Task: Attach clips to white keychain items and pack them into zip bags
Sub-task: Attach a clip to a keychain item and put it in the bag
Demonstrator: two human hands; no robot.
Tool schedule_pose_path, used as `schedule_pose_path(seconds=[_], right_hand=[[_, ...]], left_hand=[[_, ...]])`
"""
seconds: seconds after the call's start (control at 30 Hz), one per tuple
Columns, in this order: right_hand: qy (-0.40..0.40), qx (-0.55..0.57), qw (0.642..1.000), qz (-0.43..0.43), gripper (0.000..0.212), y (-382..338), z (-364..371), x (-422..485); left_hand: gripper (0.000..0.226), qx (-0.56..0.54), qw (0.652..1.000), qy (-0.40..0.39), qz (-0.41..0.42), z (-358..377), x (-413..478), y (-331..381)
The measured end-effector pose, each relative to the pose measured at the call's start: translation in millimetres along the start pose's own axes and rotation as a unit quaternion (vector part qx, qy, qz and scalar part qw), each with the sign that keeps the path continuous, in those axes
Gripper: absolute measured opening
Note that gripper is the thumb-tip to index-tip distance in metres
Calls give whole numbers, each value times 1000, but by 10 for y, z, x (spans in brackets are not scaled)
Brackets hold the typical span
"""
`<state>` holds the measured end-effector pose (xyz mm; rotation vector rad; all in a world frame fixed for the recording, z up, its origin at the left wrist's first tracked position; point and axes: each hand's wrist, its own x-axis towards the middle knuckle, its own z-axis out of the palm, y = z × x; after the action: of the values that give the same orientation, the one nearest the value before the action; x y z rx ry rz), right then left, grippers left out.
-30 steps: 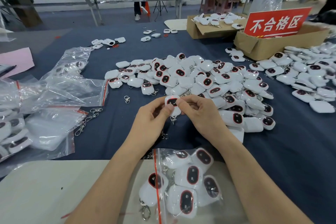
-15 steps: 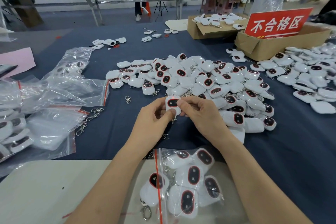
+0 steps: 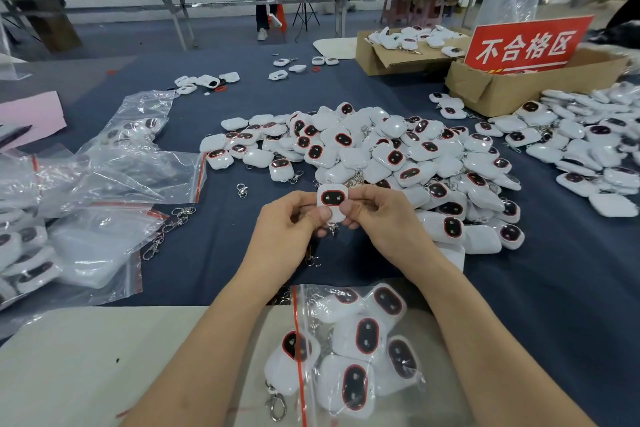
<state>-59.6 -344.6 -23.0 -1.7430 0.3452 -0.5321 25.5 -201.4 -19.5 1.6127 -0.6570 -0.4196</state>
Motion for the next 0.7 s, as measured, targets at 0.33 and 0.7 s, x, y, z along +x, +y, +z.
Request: schedule_pose_path(seconds=[0.33, 0.7], right_hand=[[51, -9, 998, 22, 9, 39, 43, 14], [-95, 143, 985, 19, 27, -105, 0, -113]], left_hand=[[4, 8, 999, 35, 8, 51, 0, -5], [26, 63, 995, 16, 71, 64, -62, 15]])
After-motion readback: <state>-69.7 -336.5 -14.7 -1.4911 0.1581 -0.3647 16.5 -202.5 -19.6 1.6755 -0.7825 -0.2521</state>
